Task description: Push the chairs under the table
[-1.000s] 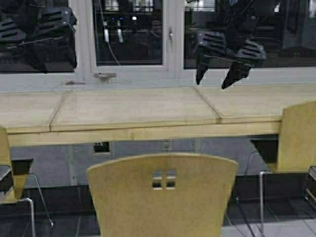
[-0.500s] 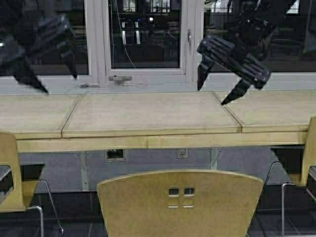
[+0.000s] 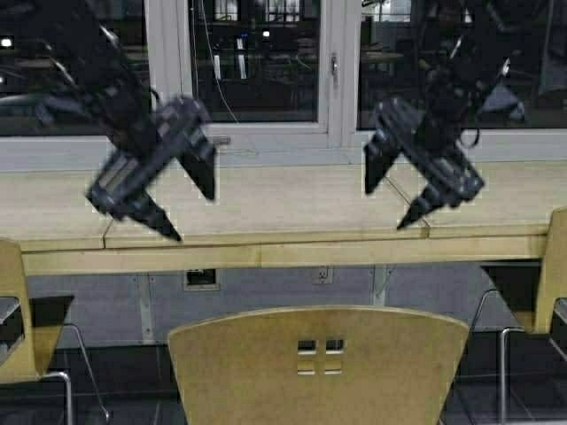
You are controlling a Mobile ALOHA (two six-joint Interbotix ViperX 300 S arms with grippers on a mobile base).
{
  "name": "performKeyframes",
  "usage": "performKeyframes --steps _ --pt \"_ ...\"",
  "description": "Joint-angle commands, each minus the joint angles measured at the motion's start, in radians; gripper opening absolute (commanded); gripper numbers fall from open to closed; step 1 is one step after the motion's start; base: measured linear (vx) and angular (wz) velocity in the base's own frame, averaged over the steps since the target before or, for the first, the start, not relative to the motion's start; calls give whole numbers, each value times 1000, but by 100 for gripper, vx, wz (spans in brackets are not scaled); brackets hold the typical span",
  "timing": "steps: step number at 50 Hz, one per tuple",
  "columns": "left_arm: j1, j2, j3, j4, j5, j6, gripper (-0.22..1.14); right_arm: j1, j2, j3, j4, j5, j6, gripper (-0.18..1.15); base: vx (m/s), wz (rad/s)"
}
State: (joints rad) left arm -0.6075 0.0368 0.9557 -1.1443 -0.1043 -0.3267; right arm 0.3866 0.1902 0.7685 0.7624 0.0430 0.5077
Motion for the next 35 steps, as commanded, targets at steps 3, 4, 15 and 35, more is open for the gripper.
performKeyframes --steps 3,4,15,35 --pt "0 95 -58 -31 -29 -46 96 2 46 -35 29 -2 26 95 0 0" --pt "2 106 -64 -31 -32 -51 96 2 54 -41 31 -2 28 95 0 0" --pt "2 224 -160 -37 -28 -129 96 -15 150 -100 61 23 64 95 0 0" --pt "2 420 -314 -37 -25 -215 96 -100 281 -138 64 49 57 95 0 0"
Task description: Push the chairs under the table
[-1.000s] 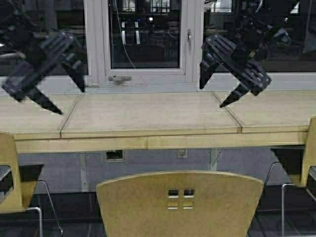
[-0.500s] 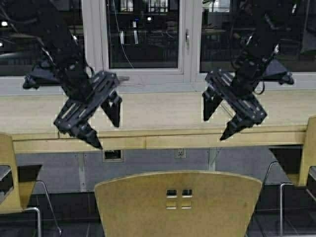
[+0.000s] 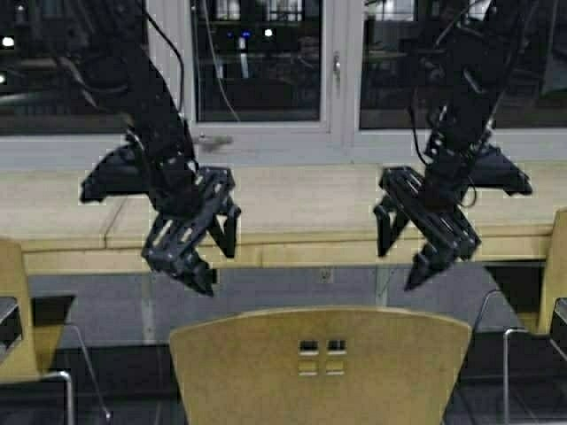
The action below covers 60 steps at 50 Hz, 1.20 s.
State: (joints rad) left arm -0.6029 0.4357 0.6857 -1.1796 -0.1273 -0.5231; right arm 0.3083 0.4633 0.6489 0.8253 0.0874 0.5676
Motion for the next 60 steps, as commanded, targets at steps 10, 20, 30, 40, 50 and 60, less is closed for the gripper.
performKeyframes --steps 10,20,30,40,50,60 --pt "11 101 -124 -2 0 -28 96 -46 69 -69 2 8 -11 95 0 0" --pt "20 167 -176 -2 3 -31 96 -52 147 -129 2 26 -12 95 0 0" --pt "40 239 -221 -2 3 -31 96 -58 238 -192 2 35 -12 95 0 0" --pt "54 350 -321 0 5 -32 96 -64 359 -288 2 51 -12 95 0 0" --pt "78 456 -428 0 46 -31 96 -66 472 -380 -6 78 -17 95 0 0" --pt "83 483 -463 -2 57 -25 80 -67 492 -407 -9 74 -55 85 0 0"
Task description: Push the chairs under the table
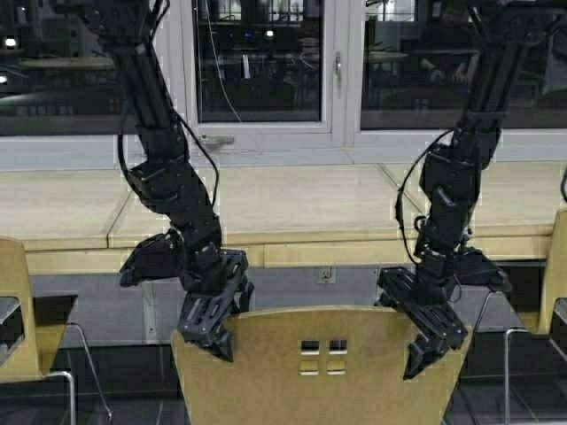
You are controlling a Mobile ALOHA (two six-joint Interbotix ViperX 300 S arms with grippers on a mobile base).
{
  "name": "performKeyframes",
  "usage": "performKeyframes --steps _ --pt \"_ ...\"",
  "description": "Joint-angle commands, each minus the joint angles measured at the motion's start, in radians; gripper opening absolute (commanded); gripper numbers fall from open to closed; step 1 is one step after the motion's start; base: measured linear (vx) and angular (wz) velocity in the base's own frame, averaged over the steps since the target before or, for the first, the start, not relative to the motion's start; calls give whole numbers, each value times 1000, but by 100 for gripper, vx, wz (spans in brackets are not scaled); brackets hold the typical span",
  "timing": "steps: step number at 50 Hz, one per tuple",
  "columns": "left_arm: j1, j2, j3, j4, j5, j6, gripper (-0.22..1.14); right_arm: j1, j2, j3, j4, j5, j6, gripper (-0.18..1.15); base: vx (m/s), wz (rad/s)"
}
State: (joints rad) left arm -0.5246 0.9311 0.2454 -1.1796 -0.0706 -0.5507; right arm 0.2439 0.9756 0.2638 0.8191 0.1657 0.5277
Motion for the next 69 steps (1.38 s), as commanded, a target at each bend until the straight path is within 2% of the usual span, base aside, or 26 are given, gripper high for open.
performKeyframes --steps 1,4,11,14,17,33,69 --pt "6 -11 -25 0 0 3 76 -2 -20 -25 -3 -6 -17 82 1 1" --pt "8 -6 -29 0 0 2 59 -3 -15 -32 -3 -6 -21 69 1 1" --pt "14 3 -35 0 6 -6 20 -2 -9 -48 -3 -6 -23 30 1 2" --pt "18 6 -41 -2 6 -8 10 -3 -8 -52 -3 -5 -23 16 0 0" --pt "23 8 -48 -2 6 -8 5 -3 -6 -57 -3 -8 -25 8 0 0" --pt "54 15 -80 -2 3 -12 6 -2 25 -144 -3 14 -25 7 3 3" --pt "78 12 -52 -2 9 -6 6 -2 34 -106 -3 34 -87 7 21 2"
